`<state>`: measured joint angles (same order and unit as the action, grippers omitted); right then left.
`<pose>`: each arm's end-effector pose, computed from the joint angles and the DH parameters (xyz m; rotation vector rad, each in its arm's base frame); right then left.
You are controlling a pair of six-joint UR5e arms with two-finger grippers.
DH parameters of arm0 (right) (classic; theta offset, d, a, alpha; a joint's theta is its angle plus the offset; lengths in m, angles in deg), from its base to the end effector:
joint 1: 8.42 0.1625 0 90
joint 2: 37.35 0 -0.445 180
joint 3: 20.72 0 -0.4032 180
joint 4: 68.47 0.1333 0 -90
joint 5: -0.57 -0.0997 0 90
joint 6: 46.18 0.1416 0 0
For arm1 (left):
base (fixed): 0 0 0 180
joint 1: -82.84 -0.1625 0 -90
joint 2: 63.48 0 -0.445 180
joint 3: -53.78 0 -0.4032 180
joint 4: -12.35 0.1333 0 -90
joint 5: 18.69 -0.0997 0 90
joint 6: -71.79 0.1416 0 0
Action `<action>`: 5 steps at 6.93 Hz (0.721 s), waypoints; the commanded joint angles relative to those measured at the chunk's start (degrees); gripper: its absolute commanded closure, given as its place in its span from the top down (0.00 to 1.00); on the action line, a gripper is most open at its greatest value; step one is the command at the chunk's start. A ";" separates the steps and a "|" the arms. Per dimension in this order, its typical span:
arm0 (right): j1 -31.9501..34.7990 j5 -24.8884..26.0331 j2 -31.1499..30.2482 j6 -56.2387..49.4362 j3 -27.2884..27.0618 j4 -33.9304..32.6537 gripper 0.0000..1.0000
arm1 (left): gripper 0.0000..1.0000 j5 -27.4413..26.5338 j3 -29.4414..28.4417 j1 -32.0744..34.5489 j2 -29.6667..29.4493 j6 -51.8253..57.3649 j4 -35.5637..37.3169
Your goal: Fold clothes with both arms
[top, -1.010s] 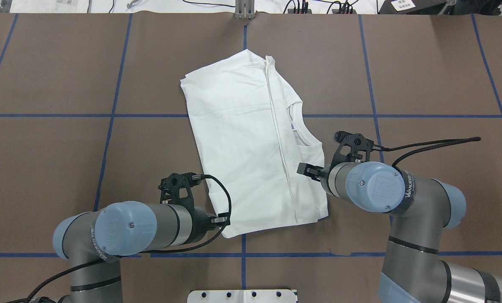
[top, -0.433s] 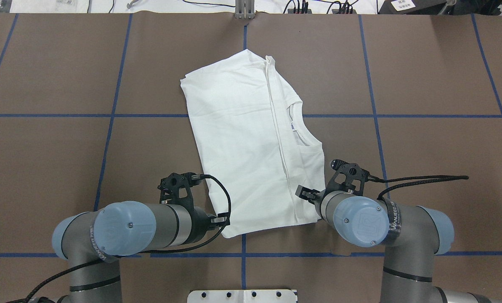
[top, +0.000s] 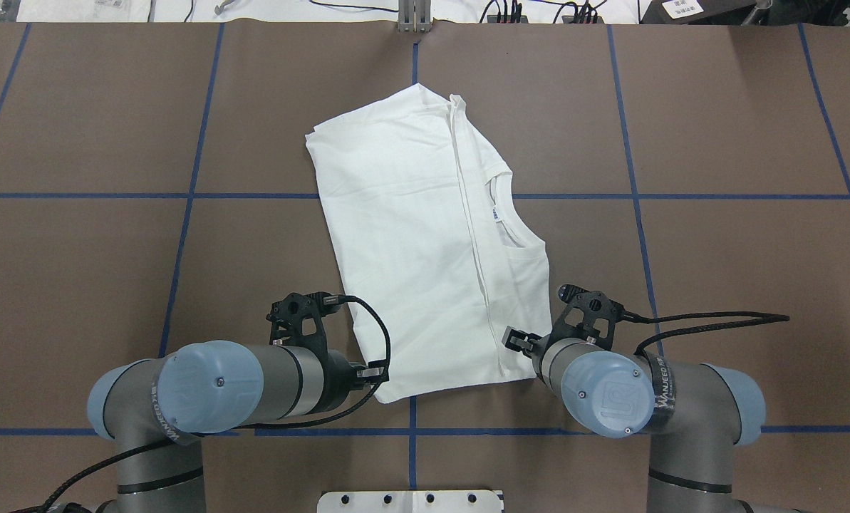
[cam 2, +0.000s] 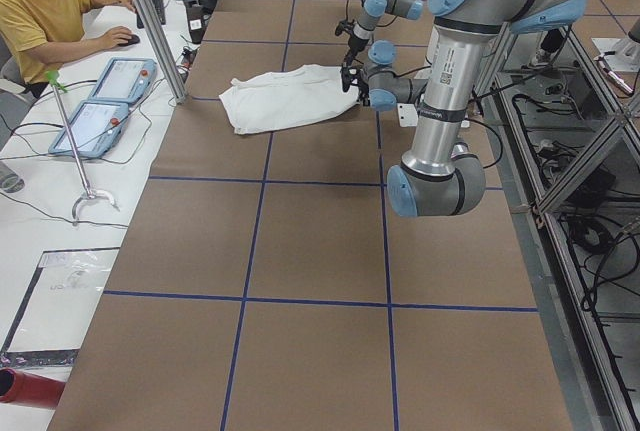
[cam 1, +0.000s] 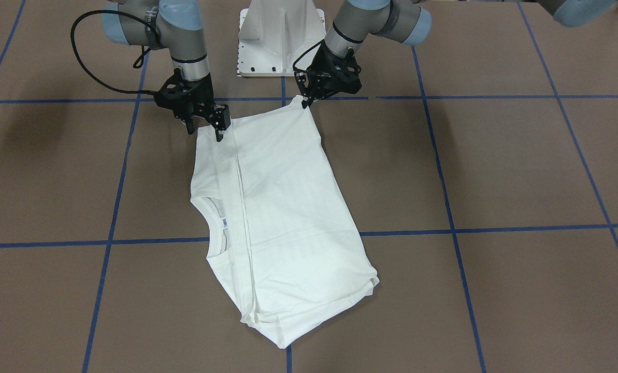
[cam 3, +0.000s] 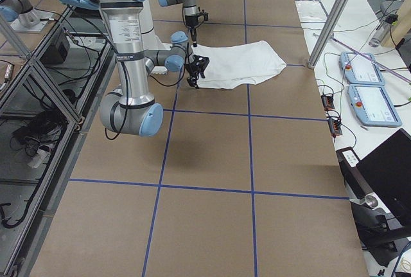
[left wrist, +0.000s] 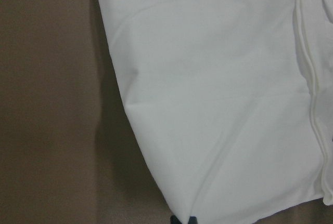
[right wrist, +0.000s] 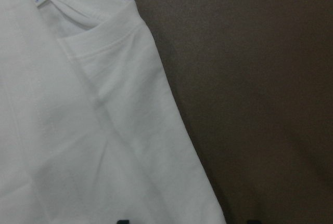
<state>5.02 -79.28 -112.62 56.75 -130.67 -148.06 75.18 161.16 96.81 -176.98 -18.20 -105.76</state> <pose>-0.5602 -0.2966 0.3913 0.1733 -0.7929 0.5047 0.6008 -0.2770 0.2643 0.0879 1.2035 -0.1727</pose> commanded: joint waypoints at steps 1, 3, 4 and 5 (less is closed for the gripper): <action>-0.77 0.92 0.04 1.13 0.00 -0.04 0.00 | 0.00 0.00 0.10 0.00 0.03 -0.01 -0.02; -0.95 1.28 1.00 1.49 -0.52 -1.61 0.00 | 0.00 0.00 0.10 0.00 0.03 -0.01 -0.02; -0.96 1.28 1.88 1.49 -0.96 -3.01 0.00 | 0.00 0.00 0.10 -0.09 0.03 -0.01 -0.02; -0.96 1.28 2.76 1.58 -0.97 -3.55 0.00 | 0.00 0.09 0.19 -0.09 -0.06 0.08 -0.02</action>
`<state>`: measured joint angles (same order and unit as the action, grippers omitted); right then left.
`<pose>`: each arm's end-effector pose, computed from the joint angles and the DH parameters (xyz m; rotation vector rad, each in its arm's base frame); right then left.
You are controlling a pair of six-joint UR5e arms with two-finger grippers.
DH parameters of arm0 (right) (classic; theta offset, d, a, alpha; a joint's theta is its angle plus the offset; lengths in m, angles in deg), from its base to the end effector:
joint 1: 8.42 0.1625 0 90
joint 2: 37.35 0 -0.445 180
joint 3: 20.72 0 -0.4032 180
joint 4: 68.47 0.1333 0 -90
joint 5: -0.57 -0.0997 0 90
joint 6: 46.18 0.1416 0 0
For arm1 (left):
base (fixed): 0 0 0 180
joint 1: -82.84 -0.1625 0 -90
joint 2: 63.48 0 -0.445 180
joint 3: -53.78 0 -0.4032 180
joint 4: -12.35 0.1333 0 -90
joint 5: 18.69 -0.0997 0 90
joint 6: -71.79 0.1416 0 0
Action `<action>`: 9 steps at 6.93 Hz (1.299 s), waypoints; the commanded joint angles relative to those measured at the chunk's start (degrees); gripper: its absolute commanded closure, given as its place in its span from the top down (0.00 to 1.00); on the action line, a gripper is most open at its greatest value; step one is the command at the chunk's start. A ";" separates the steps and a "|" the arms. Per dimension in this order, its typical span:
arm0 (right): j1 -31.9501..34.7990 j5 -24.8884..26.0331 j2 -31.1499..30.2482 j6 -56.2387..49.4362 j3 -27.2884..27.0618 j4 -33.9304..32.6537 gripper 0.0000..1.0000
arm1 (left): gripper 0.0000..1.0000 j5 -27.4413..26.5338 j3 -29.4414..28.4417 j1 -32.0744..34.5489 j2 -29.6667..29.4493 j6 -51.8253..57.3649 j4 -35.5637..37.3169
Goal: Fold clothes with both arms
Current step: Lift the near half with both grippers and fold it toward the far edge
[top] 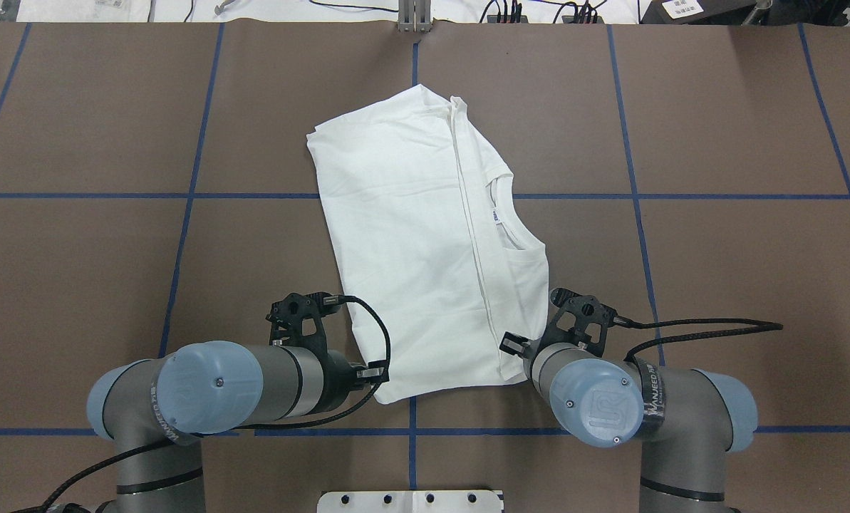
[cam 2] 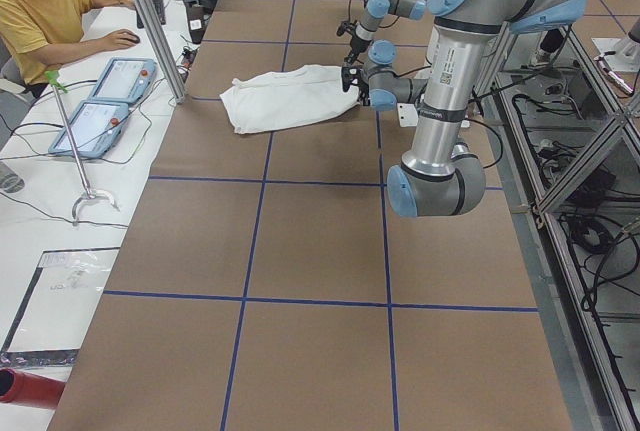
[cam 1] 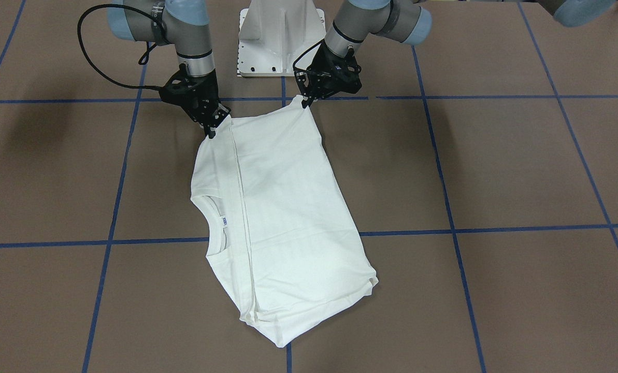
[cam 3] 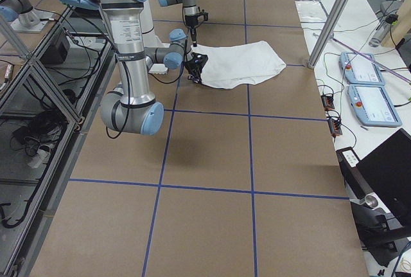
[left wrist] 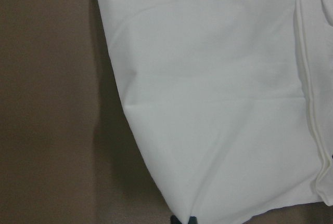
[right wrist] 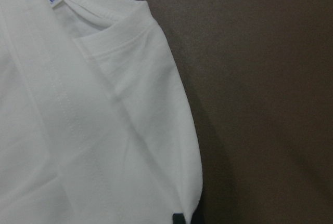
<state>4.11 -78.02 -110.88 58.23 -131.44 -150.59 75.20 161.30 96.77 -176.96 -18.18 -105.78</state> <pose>-0.5664 -0.2911 0.3730 0.1780 -0.7964 0.5225 0.6003 -0.2763 0.2633 0.0877 1.2060 -0.1714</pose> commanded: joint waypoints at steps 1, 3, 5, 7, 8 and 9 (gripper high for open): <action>-0.04 0.02 1.03 0.01 -1.24 -1.11 0.00 | 0.00 0.33 1.63 0.13 0.01 0.32 0.17; -0.13 -1.64 1.11 -0.08 -15.57 -14.91 0.00 | 0.00 5.13 11.17 2.75 0.45 5.42 8.46; 2.66 -6.37 9.49 -0.16 -25.39 -31.87 0.00 | 0.00 12.34 18.50 9.68 -2.51 6.90 20.52; 6.96 -7.72 17.87 -1.30 -18.35 -36.36 0.00 | 0.00 12.63 14.07 16.97 -5.25 11.91 21.97; 11.17 -8.07 20.69 -3.48 -11.77 -32.61 0.00 | 0.00 12.55 8.29 19.79 -8.65 13.23 21.71; 15.30 -8.85 21.32 -4.81 -4.83 -25.09 0.00 | 0.00 12.55 1.62 22.69 -12.95 15.68 21.36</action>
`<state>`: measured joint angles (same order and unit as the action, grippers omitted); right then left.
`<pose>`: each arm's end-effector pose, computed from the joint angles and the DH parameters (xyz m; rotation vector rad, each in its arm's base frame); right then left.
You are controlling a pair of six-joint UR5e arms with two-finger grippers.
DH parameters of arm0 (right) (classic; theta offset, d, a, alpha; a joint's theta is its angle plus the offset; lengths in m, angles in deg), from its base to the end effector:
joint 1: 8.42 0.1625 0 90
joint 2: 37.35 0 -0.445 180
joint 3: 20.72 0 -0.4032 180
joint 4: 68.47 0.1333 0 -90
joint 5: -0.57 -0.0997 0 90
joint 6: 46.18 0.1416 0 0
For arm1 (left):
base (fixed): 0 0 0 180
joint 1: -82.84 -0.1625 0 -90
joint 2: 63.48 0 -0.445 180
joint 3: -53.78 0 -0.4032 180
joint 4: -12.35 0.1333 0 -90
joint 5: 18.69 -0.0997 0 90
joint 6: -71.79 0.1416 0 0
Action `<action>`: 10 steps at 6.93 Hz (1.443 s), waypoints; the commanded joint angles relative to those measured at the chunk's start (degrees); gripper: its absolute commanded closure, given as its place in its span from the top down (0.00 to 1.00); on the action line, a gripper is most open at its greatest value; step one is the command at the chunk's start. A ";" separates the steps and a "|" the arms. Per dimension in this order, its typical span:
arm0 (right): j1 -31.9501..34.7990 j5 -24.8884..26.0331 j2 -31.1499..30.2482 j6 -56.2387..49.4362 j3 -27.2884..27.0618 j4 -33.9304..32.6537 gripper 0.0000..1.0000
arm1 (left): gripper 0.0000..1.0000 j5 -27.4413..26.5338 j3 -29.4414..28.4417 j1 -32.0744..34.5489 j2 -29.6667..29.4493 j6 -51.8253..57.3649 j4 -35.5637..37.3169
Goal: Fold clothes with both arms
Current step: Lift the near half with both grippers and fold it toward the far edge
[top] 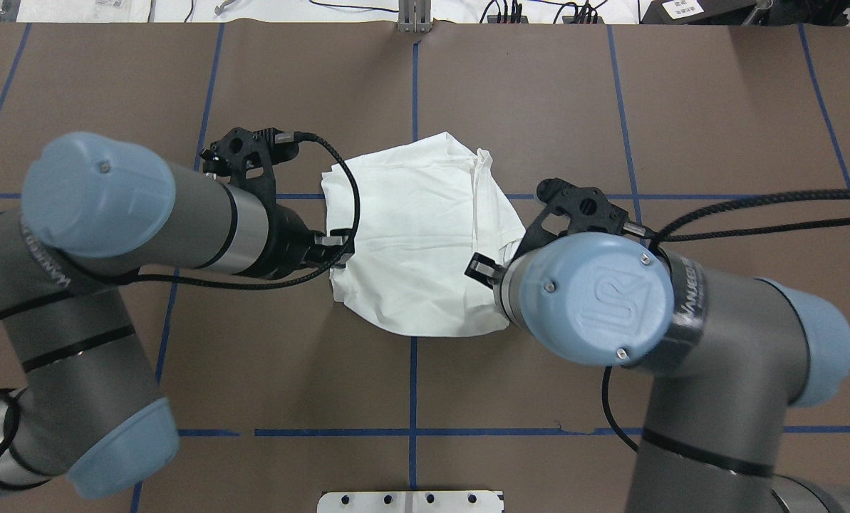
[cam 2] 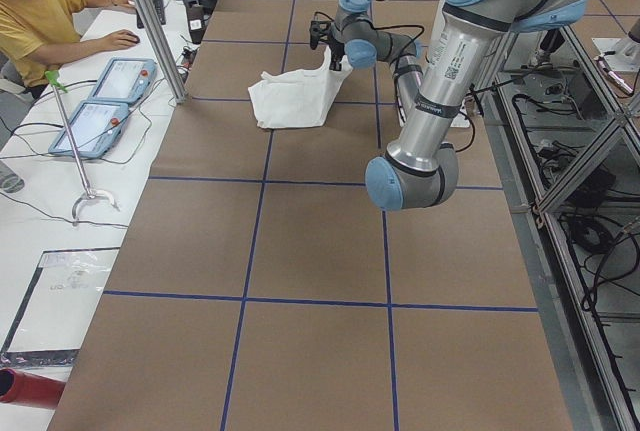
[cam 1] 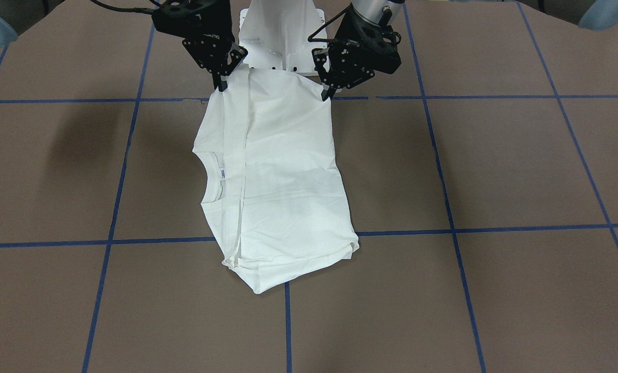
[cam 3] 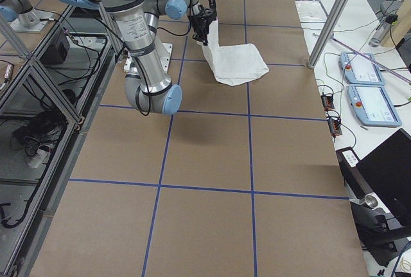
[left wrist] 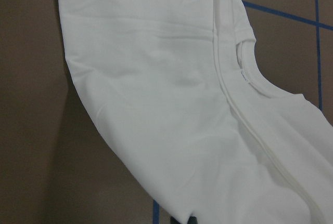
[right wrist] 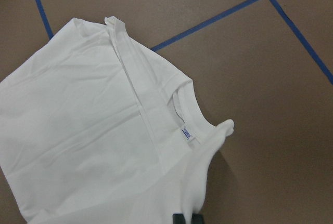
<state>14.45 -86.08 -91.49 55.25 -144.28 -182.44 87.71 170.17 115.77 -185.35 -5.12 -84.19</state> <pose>-0.4730 -0.3532 0.1738 0.1362 -0.7958 0.5896 0.4633 -0.4113 0.1651 0.2042 1.1329 -0.1454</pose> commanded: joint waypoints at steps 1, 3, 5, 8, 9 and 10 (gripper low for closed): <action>8.56 -2.45 4.89 -4.63 15.64 11.80 0.00 | 0.00 -0.05 -13.50 6.33 -7.74 4.82 -1.63; 13.76 -4.83 13.23 -7.54 30.24 15.42 0.00 | 0.00 -0.49 -27.63 9.42 -12.49 7.37 -8.46; 17.11 -5.28 17.12 -9.13 47.09 28.03 0.00 | 0.00 -4.53 -42.59 10.05 -15.67 7.66 -19.08; 18.52 -6.15 18.63 -17.10 54.39 34.00 1.00 | 1.00 -5.42 -48.20 10.75 -14.98 16.40 -26.77; 21.57 -13.03 19.15 -19.31 54.22 33.47 1.00 | 1.00 -2.46 -45.93 13.36 -13.41 18.88 -26.26; 24.39 -17.28 18.99 -25.16 54.04 33.21 1.00 | 1.00 2.88 -41.64 16.52 -9.39 25.52 -26.16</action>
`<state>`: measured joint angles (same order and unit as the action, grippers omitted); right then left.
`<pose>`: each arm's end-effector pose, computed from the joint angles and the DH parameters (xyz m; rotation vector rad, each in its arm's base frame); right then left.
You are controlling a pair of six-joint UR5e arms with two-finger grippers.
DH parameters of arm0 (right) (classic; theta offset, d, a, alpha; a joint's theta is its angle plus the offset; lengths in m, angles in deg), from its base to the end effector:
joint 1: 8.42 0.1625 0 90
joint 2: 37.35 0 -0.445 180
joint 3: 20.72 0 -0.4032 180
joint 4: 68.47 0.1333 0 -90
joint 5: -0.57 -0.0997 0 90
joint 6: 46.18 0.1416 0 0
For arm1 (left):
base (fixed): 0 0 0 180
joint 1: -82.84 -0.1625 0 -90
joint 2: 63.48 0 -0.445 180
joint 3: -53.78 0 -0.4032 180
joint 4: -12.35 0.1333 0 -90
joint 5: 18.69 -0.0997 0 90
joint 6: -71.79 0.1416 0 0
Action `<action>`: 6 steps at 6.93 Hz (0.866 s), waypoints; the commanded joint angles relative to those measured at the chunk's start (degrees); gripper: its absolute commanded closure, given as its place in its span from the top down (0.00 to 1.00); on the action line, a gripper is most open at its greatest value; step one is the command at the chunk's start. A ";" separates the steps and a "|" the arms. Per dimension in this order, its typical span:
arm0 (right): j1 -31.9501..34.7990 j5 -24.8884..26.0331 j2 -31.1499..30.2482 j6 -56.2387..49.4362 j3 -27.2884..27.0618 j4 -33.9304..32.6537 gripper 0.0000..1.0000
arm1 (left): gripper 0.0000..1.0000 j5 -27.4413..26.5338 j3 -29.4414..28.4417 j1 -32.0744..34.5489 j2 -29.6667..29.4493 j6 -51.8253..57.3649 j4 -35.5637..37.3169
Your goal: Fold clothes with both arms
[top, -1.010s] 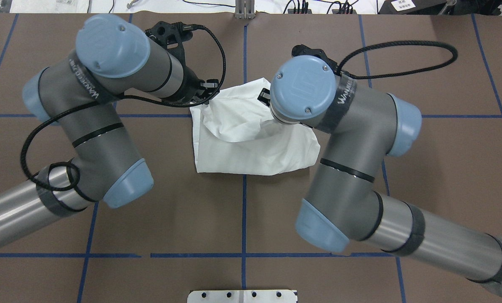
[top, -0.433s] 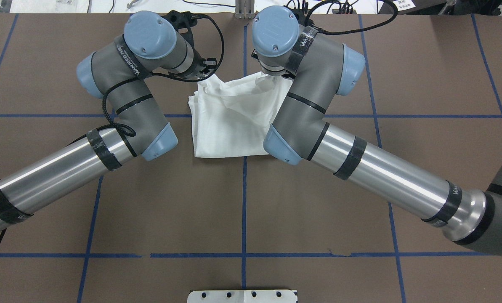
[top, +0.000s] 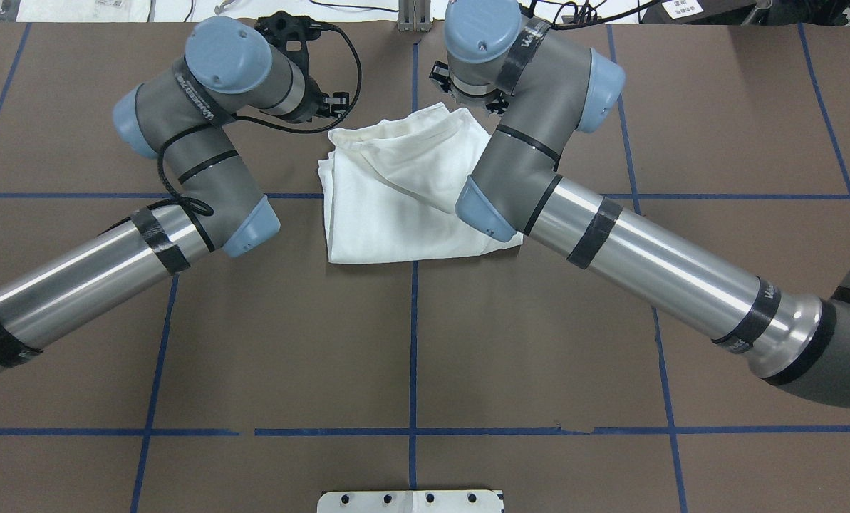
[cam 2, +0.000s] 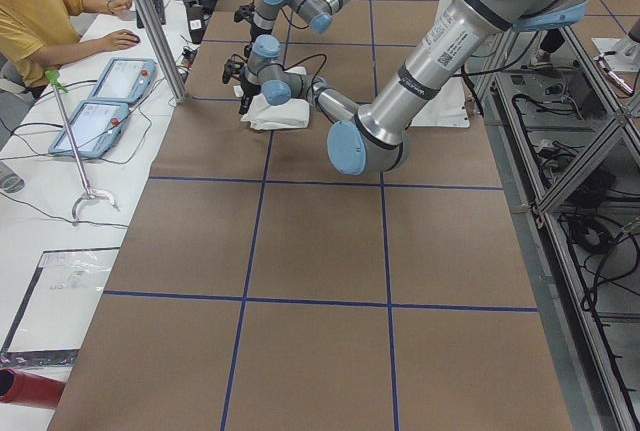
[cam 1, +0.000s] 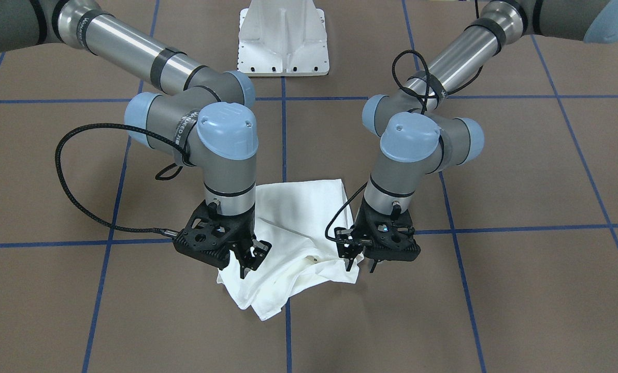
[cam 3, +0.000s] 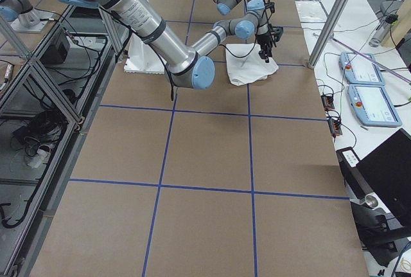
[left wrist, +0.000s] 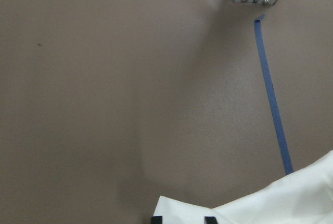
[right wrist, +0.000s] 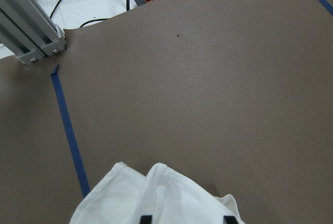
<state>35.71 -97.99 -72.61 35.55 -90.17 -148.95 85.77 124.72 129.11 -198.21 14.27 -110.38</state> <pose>-0.5432 -0.6833 0.2251 0.2114 -0.7555 0.5370 0.5138 -0.6787 0.2909 0.4650 0.9292 -0.0900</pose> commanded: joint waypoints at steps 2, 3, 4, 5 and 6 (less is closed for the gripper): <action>9.72 -14.68 -5.47 -16.27 -6.08 -3.35 1.00 | 1.00 11.09 14.44 9.86 14.70 19.22 2.30; 13.67 -18.38 -11.79 -25.64 -12.75 -6.50 1.00 | 1.00 12.16 19.27 13.89 18.32 29.82 7.98; 19.28 -22.86 -17.59 -37.31 -17.60 -10.10 1.00 | 1.00 12.96 22.62 18.81 20.53 42.02 15.26; 25.25 -26.38 -23.74 -50.13 -19.91 -11.35 1.00 | 1.00 16.36 23.01 25.56 22.82 54.59 19.59; 31.40 -30.16 -29.89 -63.57 -19.93 -11.37 1.00 | 1.00 19.52 22.31 32.85 26.23 66.37 21.55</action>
<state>59.46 -123.30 -94.67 -11.44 -108.47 -159.34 101.54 146.85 153.31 -175.84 65.50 -92.83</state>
